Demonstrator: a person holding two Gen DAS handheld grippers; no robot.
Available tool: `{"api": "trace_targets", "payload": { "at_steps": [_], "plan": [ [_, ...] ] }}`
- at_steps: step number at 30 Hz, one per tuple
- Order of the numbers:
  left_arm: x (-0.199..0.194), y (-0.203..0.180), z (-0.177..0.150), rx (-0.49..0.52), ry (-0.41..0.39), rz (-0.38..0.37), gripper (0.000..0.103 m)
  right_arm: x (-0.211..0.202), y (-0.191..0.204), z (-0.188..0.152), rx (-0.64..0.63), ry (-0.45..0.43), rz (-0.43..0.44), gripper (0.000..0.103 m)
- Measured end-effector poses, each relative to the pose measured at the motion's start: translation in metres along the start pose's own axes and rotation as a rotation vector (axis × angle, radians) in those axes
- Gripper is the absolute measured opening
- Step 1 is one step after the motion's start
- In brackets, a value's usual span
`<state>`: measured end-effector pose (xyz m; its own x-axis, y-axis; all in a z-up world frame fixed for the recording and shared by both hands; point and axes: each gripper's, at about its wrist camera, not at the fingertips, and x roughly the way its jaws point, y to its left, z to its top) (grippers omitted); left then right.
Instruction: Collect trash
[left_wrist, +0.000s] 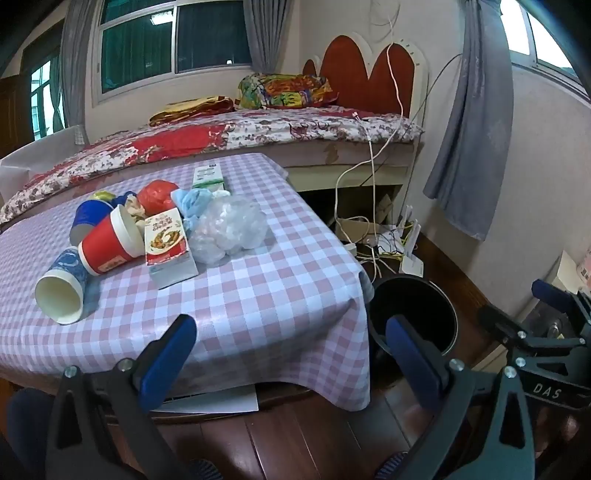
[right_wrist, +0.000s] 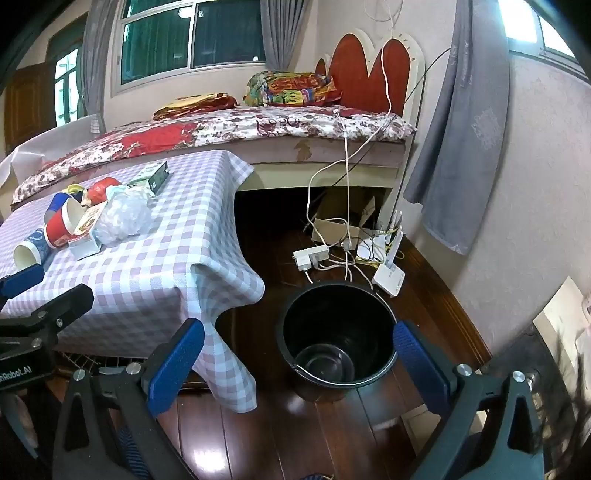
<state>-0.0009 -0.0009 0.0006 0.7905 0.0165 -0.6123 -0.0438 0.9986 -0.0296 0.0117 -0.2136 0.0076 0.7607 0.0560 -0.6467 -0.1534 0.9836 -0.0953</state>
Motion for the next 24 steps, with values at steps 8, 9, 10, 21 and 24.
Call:
{"api": "trace_targets", "payload": {
  "at_steps": [8, 9, 10, 21, 24],
  "plan": [
    [-0.004, 0.0, -0.001, 0.0, 0.011, 0.001, 0.103, -0.001, -0.003, -0.001, 0.003, -0.01, 0.009, 0.103],
    [-0.003, 0.001, 0.001, -0.002, 0.014, -0.003, 0.103, -0.001, -0.004, -0.001, 0.003, -0.009, 0.009, 0.103],
    [0.0, 0.0, 0.001, -0.006, 0.016, -0.001, 0.103, -0.001, -0.004, -0.002, 0.003, -0.011, 0.01, 0.103],
    [0.002, 0.002, -0.002, -0.007, 0.019, 0.001, 0.103, -0.003, 0.005, 0.004, 0.002, -0.012, 0.008, 0.103],
    [0.002, 0.004, -0.003, -0.007, 0.02, 0.0, 0.103, -0.002, 0.003, 0.002, 0.003, -0.015, 0.009, 0.103]
  ]
}}
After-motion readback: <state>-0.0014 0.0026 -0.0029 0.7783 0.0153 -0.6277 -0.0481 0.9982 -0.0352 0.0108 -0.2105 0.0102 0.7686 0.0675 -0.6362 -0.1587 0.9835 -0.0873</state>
